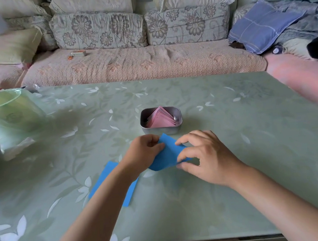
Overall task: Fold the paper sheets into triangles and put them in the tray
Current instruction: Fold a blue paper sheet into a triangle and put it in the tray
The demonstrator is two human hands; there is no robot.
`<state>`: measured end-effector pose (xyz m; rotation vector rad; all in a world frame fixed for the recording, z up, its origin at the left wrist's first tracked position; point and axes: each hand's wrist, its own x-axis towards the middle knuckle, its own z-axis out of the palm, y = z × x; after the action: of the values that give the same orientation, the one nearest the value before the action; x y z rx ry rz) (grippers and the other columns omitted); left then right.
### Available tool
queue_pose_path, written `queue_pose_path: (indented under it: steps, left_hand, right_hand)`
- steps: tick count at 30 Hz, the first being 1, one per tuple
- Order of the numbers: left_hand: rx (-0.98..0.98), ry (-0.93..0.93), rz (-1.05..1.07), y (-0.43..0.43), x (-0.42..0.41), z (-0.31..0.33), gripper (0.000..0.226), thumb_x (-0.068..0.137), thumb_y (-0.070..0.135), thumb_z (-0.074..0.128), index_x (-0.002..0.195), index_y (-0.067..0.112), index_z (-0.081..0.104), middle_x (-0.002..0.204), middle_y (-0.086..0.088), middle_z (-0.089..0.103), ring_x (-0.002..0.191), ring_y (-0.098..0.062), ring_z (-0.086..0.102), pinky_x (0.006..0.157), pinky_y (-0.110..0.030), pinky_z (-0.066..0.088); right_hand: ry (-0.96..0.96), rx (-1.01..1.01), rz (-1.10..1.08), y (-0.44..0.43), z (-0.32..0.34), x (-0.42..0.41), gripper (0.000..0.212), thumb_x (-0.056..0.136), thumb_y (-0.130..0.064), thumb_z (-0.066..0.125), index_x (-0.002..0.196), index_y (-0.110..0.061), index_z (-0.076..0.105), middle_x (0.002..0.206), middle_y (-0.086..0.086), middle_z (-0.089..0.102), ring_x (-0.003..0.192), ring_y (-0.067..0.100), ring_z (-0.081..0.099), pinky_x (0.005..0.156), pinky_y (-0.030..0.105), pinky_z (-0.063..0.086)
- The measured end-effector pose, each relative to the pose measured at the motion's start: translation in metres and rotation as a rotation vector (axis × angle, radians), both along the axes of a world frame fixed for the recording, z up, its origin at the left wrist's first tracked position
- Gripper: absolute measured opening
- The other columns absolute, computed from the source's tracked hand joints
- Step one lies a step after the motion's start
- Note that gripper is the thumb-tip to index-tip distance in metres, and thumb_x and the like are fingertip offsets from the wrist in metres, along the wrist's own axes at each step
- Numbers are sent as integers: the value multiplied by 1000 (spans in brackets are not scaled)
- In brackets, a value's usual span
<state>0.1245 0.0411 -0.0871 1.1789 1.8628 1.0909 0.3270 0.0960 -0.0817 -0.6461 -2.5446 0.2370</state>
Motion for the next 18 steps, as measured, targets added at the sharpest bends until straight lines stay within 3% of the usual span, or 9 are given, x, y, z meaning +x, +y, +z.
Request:
queue_pose_path:
  steps: [3,5,7,9,11,15,18]
  left_hand:
    - [-2,-13,-15,-1,-1,0,8,92,20,67,93,23,74,85,-1,75,68,-11,59,60,-20,46]
    - [-13,-11,-27,-3,0,1,8,91,21,67,93,23,75,86,-4,75,67,-12,58,62,-24,48]
    - [-18,-41,-62,-4,2,3,12,93,19,63,91,23,75,81,-6,74,67,-14,61,68,-29,53]
    - [-17,-91,-102,-5,6,6,18,96,18,57,90,19,74,78,-10,75,67,-15,67,71,-28,57]
    - [-8,-146,-112,-6,9,8,25,100,21,51,93,13,73,79,-15,74,67,-15,69,69,-26,58]
    - [6,-244,-141,-7,14,9,27,98,33,58,100,10,72,84,-11,74,71,-16,71,65,-25,58]
    - [41,-171,-137,-7,16,5,18,91,24,70,102,11,71,84,1,74,68,-6,69,67,-22,59]
  right_hand:
    - [24,-155,-125,0,-2,-3,8,83,-35,79,81,-27,77,119,-7,66,110,17,59,97,37,40]
    - [67,-320,-201,1,-2,-4,6,84,-34,78,82,-29,76,125,-12,62,113,8,57,99,20,38]
    - [125,-461,-245,3,-1,-4,14,85,-33,77,73,-37,70,116,-18,64,104,-1,60,88,6,36]
    - [176,-577,-273,7,-1,-5,25,85,-31,77,63,-35,66,81,-20,68,72,-3,61,68,11,41]
    - [191,-655,-303,9,-1,-6,24,84,-31,77,62,-32,66,52,-16,55,46,2,44,50,14,35]
    - [245,-714,-368,12,-2,-7,15,80,-29,81,69,-28,72,54,-18,60,46,0,48,46,11,36]
    - [259,-734,-365,13,0,-7,13,79,-26,83,71,-26,72,56,-20,63,48,-2,51,49,9,37]
